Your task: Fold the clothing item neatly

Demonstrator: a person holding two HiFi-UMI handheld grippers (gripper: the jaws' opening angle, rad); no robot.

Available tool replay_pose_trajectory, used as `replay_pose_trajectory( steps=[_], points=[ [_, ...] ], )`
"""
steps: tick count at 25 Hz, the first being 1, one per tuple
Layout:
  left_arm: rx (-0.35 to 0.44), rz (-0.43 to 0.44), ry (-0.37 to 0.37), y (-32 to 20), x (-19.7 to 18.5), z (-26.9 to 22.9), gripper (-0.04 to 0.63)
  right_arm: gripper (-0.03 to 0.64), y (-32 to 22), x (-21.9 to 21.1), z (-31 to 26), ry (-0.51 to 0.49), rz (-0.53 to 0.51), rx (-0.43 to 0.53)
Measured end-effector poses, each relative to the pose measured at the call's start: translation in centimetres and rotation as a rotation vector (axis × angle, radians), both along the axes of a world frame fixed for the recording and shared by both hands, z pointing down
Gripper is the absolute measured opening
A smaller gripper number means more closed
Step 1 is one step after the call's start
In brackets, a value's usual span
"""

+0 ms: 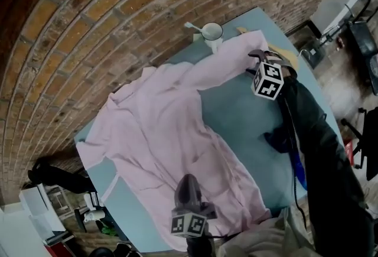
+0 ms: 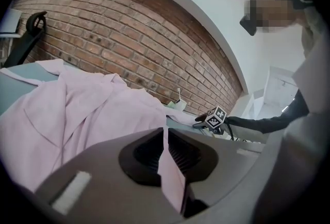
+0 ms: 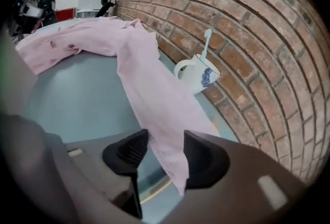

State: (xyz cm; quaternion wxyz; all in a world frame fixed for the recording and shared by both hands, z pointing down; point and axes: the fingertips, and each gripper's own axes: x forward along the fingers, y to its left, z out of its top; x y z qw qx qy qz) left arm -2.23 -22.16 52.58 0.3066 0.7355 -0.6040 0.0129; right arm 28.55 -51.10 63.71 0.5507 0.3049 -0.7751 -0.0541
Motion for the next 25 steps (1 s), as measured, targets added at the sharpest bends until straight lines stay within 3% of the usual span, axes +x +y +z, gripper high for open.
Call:
replay_pose_trajectory(
  steps=[2, 4, 5, 8, 10, 13, 15, 20, 25],
  points=[
    [-0.008, -0.012, -0.001, 0.4, -0.3, 0.4, 0.036, 0.182, 0.2, -0.4, 0.3, -0.005, -0.019, -0.04],
    [-0.008, -0.021, 0.002, 0.7, -0.5, 0.4, 0.037, 0.045, 0.9, -0.8, 0.8, -0.011, -0.022, -0.063],
    [-0.004, -0.026, 0.008, 0.9, -0.5, 0.4, 0.036, 0.017, 1.3, -0.8, 1.0, 0.004, -0.019, -0.053],
    [0.015, -0.041, 0.025, 1.8, -0.7, 0.0, 0.036, 0.014, 2.0, 0.1, 0.3, 0.118, 0.013, 0.013],
    [0.021, -0.044, 0.031, 3.1, -1.2, -0.4, 0.037, 0.014, 3.3, -0.6, -1.8, 0.122, 0.07, 0.005],
    [0.029, -0.049, 0.045, 5.6, -2.6, -1.1, 0.036, 0.014, 6.7, -4.7, -6.5, -0.069, 0.179, -0.146],
    [0.047, -0.057, 0.07, 7.0, -3.4, -1.5, 0.037, 0.014, 8.5, -7.8, -9.8, -0.188, 0.198, -0.226],
    [0.08, -0.055, 0.124, 10.5, -6.2, -2.8, 0.034, 0.014, 14.0, -19.1, -16.7, -0.519, 0.121, -0.446],
    [0.098, -0.052, 0.135, 13.0, -9.8, -3.7, 0.034, 0.014, 19.0, -30.8, -18.7, -0.763, 0.036, -0.704]
  ],
)
